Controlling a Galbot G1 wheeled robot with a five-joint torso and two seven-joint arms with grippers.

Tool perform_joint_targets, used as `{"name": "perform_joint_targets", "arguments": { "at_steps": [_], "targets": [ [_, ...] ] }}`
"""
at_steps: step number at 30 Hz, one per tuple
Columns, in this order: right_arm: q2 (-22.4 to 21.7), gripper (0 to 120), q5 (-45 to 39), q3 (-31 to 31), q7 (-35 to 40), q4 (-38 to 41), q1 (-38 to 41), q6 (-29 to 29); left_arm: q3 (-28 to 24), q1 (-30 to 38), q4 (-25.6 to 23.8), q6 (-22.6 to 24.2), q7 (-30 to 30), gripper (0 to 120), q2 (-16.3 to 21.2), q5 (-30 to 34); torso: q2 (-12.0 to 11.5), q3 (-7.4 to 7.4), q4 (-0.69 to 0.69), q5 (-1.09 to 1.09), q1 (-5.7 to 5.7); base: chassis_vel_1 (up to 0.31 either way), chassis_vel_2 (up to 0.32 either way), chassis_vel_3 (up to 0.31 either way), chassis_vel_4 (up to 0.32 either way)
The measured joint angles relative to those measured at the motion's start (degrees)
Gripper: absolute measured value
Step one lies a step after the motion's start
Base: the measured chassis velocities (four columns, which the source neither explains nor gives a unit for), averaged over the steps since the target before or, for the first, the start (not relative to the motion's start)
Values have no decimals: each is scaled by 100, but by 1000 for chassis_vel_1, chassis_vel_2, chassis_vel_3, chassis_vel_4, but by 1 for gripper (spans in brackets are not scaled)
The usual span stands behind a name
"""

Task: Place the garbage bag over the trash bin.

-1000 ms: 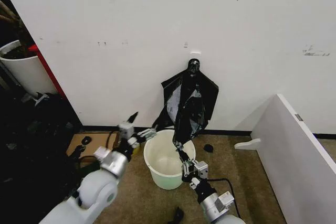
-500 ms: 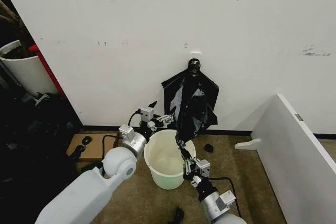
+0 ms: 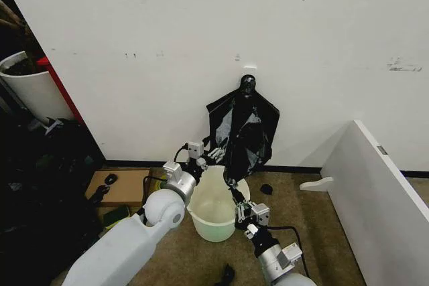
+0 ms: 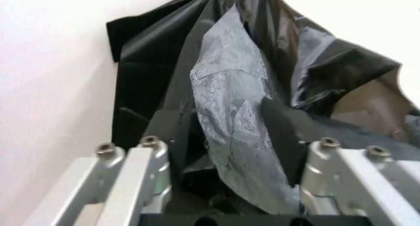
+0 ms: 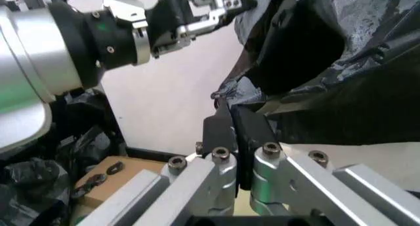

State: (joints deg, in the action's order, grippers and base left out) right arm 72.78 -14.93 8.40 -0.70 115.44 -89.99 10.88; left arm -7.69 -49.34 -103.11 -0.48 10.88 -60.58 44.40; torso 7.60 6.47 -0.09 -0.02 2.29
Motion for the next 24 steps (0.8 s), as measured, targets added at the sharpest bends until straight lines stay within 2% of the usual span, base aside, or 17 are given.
{"name": "perform_joint_targets", "arguments": {
  "at_steps": [1,5,12,18,19,22,24],
  "targets": [
    [0,0,-3,1,0,8,-5,0,-14,24,27,9,7,37,-2,27,0,0,0,0,0,0,0,0,0],
    [2,0,-14,7,1,23,-7,-2,-54,113,80,29,31,16,-34,96,0,0,0,0,0,0,0,0,0],
    [4,0,-29,11,10,29,-16,-4,-61,135,104,43,82,3,-52,202,0,0,0,0,0,0,0,0,0],
    [-7,0,-34,21,10,30,-24,-5,-3,85,81,43,150,3,-61,181,0,0,0,-1,0,0,0,0,0],
    [-9,0,-34,24,9,23,-23,-5,32,54,-9,52,180,9,-55,143,0,0,0,-1,0,0,0,0,0],
    [-12,0,-34,23,9,11,-22,-5,52,32,-86,68,187,15,-30,131,0,0,0,0,0,0,0,0,0],
    [-12,0,-34,13,8,4,-13,-5,46,14,-145,92,130,25,50,147,0,0,0,0,0,0,0,0,0]
  ]
}}
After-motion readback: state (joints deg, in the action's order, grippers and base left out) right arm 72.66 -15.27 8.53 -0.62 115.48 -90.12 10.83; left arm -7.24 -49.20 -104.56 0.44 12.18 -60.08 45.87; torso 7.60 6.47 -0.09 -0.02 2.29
